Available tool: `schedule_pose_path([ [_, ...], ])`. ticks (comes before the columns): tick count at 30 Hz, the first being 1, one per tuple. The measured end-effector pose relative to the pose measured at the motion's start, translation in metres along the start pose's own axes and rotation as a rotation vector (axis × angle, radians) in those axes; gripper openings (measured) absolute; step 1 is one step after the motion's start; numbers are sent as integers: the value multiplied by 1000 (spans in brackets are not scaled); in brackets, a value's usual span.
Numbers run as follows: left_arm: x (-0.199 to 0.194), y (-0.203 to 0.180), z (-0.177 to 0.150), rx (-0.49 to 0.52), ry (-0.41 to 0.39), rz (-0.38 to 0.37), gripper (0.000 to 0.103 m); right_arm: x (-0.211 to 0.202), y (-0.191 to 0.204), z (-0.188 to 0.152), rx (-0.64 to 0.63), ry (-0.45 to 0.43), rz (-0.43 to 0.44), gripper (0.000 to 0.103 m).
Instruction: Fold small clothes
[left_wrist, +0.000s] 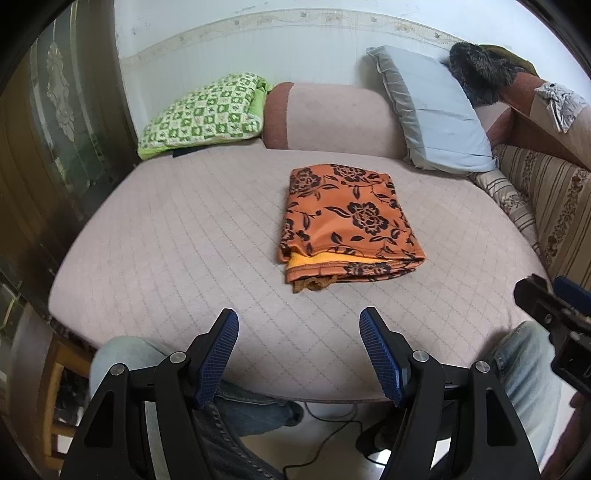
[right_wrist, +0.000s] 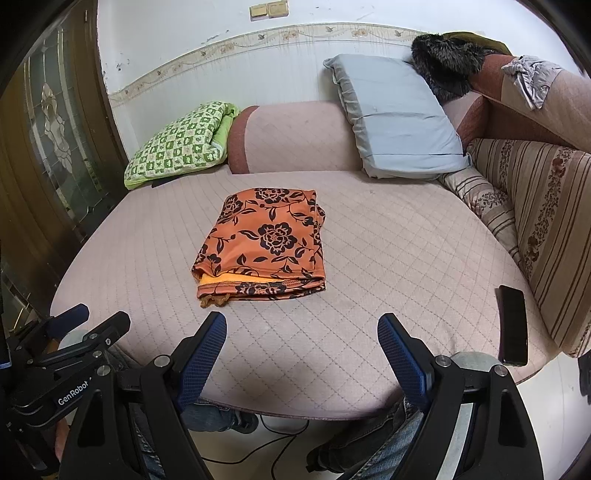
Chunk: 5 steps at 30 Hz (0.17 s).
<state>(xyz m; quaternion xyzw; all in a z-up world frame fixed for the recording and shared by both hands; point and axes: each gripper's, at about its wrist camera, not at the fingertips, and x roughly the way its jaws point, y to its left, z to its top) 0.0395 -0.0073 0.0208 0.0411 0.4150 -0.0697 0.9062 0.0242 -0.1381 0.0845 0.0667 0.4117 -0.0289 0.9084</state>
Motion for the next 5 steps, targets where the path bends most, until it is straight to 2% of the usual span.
schedule_pose_path([
  [5, 13, 12, 10, -49, 1, -79, 68, 15, -11, 1, 29, -8, 26, 86],
])
